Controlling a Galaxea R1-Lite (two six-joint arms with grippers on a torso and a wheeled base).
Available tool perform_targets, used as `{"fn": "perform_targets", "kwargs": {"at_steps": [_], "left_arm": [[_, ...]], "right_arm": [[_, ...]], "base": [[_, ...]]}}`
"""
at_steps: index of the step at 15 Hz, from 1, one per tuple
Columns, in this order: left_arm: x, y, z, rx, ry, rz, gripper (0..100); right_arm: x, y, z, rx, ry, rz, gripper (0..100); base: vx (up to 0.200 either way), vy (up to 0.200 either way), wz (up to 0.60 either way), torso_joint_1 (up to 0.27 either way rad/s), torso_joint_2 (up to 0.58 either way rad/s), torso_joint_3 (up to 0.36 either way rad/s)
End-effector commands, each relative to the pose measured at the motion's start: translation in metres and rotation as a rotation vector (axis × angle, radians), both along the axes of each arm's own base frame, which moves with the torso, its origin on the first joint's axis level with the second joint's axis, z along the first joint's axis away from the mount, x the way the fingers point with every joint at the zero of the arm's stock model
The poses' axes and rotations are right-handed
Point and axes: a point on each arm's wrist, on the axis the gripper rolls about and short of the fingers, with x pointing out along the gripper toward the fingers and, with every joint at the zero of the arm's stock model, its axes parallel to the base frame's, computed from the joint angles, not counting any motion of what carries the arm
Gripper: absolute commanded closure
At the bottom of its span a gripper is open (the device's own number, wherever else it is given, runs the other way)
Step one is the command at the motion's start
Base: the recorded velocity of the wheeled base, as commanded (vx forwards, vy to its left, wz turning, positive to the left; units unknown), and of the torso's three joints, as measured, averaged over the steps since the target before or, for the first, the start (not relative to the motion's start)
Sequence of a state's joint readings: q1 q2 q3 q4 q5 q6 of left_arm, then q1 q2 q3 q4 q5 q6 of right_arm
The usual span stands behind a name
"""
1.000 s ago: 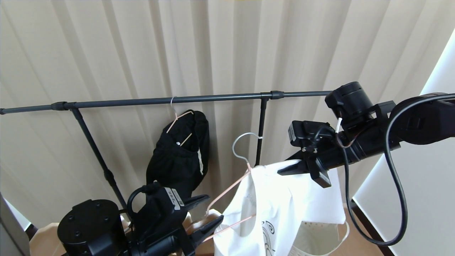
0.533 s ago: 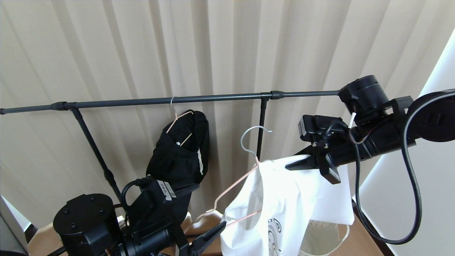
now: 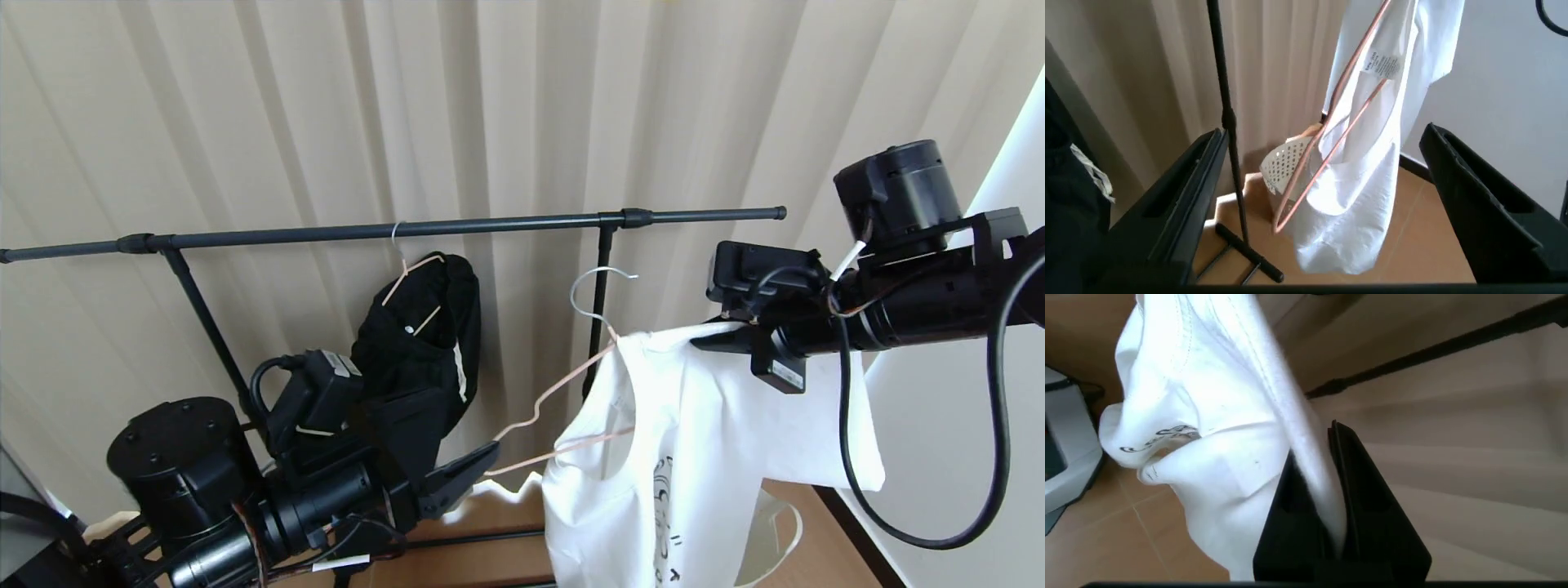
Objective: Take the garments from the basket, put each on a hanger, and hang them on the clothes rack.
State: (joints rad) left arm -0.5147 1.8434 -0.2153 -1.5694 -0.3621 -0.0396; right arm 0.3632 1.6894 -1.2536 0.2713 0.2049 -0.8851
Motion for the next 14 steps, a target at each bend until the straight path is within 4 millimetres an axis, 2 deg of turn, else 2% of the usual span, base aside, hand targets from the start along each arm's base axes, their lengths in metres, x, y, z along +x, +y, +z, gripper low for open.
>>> {"fn": "perform_targets", "kwargs": {"at_steps": [1, 3, 5, 8, 9, 11, 14], "left_arm": [[0.005, -0.001, 0.005, -0.005, -0.007, 0.013, 0], [0.01, -0.005, 0.006, 0.025, 0.037, 0.062, 0], [0.018, -0.01, 0.005, 0.073, 0.094, 0.143, 0], [0.024, -0.028, 0.003, 0.166, 0.197, 0.249, 0], [0.024, -0.028, 0.003, 0.166, 0.197, 0.249, 0], [0.033, -0.046, 0.002, 0.209, 0.341, 0.332, 0], [0.045, -0.061, 0.0, 0.201, 0.535, 0.4, 0]], "right_arm": [[-0.011, -0.001, 0.004, 0.007, -0.059, -0.081, 100], [-0.017, 0.008, -0.001, 0.037, -0.121, -0.139, 100], [-0.013, 0.009, -0.01, 0.028, -0.222, -0.222, 100], [-0.014, 0.017, -0.021, 0.055, -0.33, -0.258, 100], [-0.014, 0.017, -0.021, 0.055, -0.33, -0.258, 100], [-0.015, 0.03, -0.022, 0.1, -0.39, -0.245, 100], [-0.008, 0.04, -0.026, 0.168, -0.421, -0.268, 100]], "base": [[0.0, 0.0, 0.0, 0.0, 0.0, 0.0], [0.0, 0.0, 0.0, 0.0, 0.0, 0.0], [0.0, 0.0, 0.0, 0.0, 0.0, 0.0], [0.0, 0.0, 0.0, 0.0, 0.0, 0.0], [0.0, 0.0, 0.0, 0.0, 0.0, 0.0], [0.0, 0.0, 0.0, 0.0, 0.0, 0.0], [0.0, 0.0, 0.0, 0.0, 0.0, 0.0]]}}
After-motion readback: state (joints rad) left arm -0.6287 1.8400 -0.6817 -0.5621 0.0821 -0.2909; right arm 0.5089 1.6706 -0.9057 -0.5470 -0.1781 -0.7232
